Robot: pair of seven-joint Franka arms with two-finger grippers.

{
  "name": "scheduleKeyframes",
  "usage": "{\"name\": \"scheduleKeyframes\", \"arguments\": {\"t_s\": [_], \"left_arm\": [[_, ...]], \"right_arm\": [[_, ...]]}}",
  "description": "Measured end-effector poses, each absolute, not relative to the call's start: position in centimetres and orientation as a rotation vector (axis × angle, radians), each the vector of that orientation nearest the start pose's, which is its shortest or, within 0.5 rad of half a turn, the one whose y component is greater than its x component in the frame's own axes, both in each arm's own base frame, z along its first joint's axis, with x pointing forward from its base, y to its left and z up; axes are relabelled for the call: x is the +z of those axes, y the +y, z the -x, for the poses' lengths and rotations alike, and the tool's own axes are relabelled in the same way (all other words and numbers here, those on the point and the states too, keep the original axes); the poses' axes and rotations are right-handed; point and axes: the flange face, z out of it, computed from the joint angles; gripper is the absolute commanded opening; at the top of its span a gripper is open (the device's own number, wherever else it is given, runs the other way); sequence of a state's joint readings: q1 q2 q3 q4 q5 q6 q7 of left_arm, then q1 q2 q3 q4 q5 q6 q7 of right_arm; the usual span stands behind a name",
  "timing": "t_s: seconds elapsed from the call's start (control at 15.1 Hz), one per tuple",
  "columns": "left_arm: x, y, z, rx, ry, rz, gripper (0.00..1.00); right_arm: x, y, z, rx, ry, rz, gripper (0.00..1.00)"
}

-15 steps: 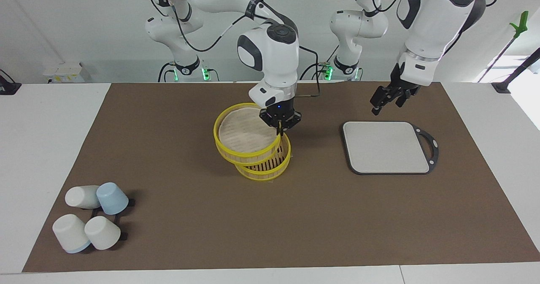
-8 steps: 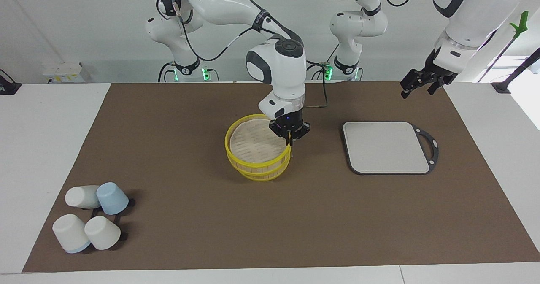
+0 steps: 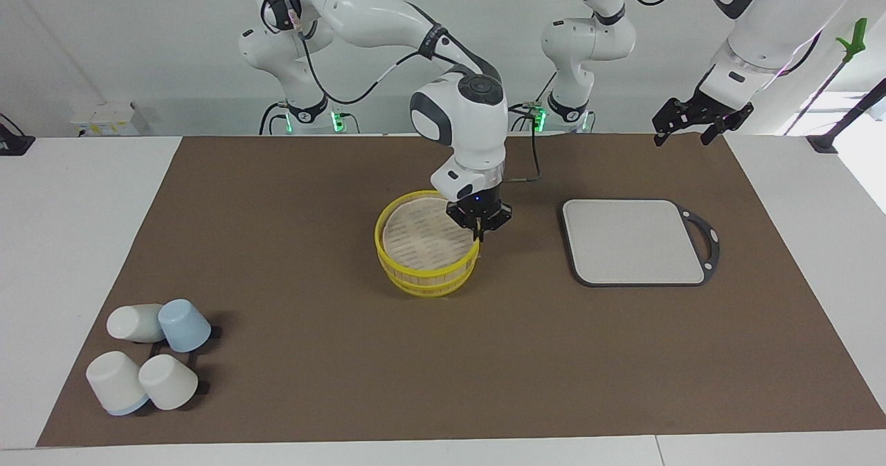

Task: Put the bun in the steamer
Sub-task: 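Withdraw the left gripper while the right gripper brings the lid over the steamer, then lower the lid onto the steamer and open the right gripper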

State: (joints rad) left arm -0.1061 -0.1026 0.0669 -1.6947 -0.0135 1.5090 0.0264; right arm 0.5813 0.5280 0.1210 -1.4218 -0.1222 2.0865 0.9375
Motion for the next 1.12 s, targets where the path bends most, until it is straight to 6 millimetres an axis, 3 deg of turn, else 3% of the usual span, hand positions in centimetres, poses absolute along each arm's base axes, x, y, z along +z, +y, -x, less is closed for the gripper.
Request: {"name": "scheduleKeyframes", "arguments": {"t_s": [0.26,1.12], "left_arm": [[63.5,-2.4,-51.1,0.125,0.139,3.159,1.00],[63.5,-2.3,-51.4,0.130,0.175,3.158,1.00]], "right_arm": [[40.7,44.8,-56.3,-0.205,0.309,3.051,0.00],[39.7,46.2,-54.6,-0.158,0.301,3.054,0.00]]}}
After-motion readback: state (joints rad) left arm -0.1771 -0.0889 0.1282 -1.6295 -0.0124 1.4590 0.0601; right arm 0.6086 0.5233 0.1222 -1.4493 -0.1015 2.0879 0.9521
